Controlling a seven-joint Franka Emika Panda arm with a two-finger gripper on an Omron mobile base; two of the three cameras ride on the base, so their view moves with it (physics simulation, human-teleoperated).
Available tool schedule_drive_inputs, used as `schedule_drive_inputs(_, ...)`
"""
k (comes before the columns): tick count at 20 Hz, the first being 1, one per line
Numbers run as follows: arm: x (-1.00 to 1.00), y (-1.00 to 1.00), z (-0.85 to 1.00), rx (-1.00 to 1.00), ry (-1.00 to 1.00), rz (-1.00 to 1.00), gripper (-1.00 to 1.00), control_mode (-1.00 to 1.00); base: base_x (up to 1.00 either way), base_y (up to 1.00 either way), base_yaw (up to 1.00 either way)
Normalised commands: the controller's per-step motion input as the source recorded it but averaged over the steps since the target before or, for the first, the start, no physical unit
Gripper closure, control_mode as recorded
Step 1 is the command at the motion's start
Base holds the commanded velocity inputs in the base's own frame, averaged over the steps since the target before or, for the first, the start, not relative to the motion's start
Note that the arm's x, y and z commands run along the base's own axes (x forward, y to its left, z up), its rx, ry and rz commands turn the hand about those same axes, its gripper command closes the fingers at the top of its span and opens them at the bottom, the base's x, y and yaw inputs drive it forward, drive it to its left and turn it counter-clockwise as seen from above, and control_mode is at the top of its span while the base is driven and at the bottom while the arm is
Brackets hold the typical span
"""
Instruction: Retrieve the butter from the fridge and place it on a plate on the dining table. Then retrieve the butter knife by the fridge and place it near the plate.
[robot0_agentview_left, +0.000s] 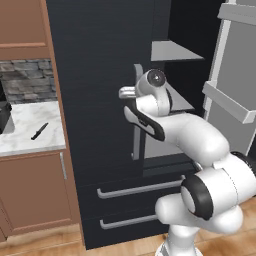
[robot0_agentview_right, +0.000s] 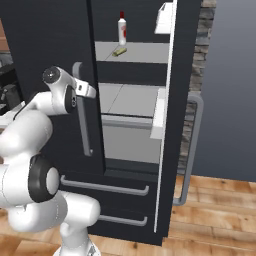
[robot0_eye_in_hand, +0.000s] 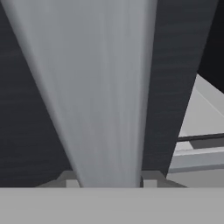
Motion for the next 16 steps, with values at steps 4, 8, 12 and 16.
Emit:
schedule_drive_inputs(4, -0.66, 0.14, 0.07, -0.01, -0.05, 0.0, 1.0, -1.0, 0.0, 0.0, 0.0)
schedule_drive_inputs(8, -0.81, 0.51, 0.19, -0.06, 0.0, -0.04, 1.0, -1.0, 0.0, 0.0, 0.0)
schedule_drive_inputs(12, -0.97, 0.64, 0.32, -0.08, 0.0, -0.09, 1.0, -1.0, 0.0, 0.0, 0.0)
schedule_drive_inputs(16, -0.97, 0.45, 0.32, -0.04, 0.0, -0.17, 1.0, -1.0, 0.0, 0.0, 0.0)
